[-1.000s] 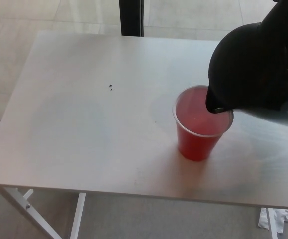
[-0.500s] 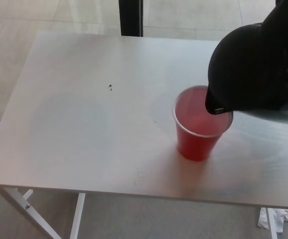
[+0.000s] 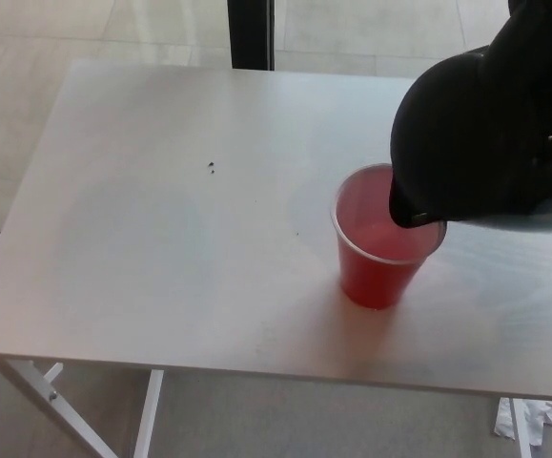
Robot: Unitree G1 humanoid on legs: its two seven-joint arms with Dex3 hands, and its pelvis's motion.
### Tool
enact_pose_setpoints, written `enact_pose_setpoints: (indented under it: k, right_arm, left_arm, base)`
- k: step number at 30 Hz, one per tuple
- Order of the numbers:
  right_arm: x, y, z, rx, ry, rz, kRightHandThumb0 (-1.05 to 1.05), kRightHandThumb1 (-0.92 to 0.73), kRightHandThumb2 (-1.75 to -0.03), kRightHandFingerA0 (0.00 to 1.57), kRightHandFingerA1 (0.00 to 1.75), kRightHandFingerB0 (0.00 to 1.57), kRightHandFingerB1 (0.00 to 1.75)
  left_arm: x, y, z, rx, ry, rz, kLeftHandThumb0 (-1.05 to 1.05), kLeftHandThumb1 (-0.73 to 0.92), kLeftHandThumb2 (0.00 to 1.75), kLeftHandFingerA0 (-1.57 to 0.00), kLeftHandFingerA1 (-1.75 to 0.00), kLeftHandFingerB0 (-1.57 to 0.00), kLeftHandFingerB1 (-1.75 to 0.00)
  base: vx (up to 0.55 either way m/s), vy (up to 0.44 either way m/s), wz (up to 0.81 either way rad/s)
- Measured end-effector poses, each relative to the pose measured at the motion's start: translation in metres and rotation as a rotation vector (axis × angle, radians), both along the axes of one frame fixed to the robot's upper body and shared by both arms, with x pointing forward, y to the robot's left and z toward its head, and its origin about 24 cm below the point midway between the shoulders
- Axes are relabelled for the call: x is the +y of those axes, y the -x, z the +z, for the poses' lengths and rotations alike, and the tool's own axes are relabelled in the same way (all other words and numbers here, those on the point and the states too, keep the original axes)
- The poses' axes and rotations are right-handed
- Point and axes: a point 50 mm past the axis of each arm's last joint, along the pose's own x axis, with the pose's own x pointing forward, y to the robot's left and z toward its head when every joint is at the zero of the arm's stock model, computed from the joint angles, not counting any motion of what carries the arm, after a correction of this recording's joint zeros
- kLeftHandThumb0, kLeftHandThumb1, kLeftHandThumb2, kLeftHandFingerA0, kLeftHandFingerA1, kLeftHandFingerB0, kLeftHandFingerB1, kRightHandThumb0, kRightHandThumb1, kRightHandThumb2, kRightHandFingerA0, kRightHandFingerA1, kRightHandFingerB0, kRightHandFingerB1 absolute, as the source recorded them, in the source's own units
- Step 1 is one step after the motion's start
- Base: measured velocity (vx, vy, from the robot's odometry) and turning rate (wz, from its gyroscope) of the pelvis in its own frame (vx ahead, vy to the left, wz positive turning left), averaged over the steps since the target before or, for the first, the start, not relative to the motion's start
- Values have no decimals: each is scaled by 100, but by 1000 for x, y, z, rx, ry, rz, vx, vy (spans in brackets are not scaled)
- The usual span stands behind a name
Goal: The robot uses its right hand to lift up a kettle kept on the middle of the desk by its handle and tilt it into a glass kept next to it to pour out water
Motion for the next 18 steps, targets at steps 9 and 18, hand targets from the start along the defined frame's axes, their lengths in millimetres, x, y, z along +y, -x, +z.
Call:
enact_pose_setpoints:
  k: [9, 18]
  right_arm:
    - [13, 4, -2, 12, 19, 16, -35, -48, -99, 101, 175, 75, 159]
    - [33, 11, 0, -2, 60, 64, -45, -48, -99, 119, 135, 90, 113]
  left_arm:
    - [2, -3, 5, -5, -9, -3, -87, 74, 113, -43, -62, -32, -59]
    - [2, -5, 6, -6, -10, -4, -86, 92, 68, -48, -57, -35, -54]
  base:
    - [0, 0, 0]
    - [0, 0, 0]
